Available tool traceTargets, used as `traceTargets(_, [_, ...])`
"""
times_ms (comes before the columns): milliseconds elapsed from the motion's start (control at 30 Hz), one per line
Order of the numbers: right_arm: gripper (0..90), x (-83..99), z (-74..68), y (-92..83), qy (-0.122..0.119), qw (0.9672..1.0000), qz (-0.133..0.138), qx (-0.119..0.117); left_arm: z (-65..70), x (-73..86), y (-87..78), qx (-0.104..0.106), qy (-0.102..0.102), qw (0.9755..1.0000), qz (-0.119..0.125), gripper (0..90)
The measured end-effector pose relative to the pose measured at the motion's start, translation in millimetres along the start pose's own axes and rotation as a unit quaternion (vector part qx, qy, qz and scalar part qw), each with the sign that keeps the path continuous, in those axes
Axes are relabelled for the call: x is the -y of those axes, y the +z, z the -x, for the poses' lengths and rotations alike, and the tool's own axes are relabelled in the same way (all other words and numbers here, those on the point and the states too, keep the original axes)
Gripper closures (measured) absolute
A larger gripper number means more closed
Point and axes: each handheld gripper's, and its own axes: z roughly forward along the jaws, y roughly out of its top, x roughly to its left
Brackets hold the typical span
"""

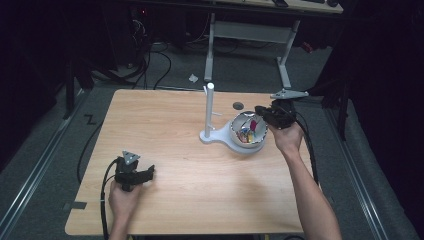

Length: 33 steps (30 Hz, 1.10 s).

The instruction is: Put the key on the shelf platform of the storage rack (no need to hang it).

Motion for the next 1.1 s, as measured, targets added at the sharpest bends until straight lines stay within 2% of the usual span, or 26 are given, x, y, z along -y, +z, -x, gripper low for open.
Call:
traceTargets(233, [88.1,8.4,1.4,8.7,0.009,1.0000,0.000,-0.003,0.0,0.0,0.0,0.000,0.000,1.0000,0.000,22.8])
traceTargets(267, [88.1,10.3,0.0,10.7,0.000,1.0000,-0.001,-0.001,0.1,0.1,0.1,-0.001,0.000,1.0000,0.001,22.7])
traceTargets(433, [88.1,15.7,-2.0,14.0,-0.007,1.0000,-0.005,0.002,-0.1,0.0,-0.1,0.000,0.000,1.0000,0.000,22.8])
traceTargets(700, [88.1,32.4,3.4,14.3,0.006,1.0000,-0.006,-0.002,0.1,0.1,0.1,-0.001,0.000,1.0000,0.001,22.9])
traceTargets(833, [88.1,40.2,3.8,17.9,-0.003,0.9997,-0.025,0.008,0.2,0.1,0.1,-0.001,0.000,1.0000,0.001,22.8])
traceTargets(967, [88.4,44.6,3.4,22.4,0.003,0.9996,-0.029,0.004,0.1,0.1,0.1,-0.001,0.000,1.0000,0.001,22.8])
traceTargets(1100, [88.3,53.4,7.2,27.4,0.013,0.9989,-0.044,0.006,0.1,0.1,0.1,-0.001,0.000,1.0000,0.001,22.8])
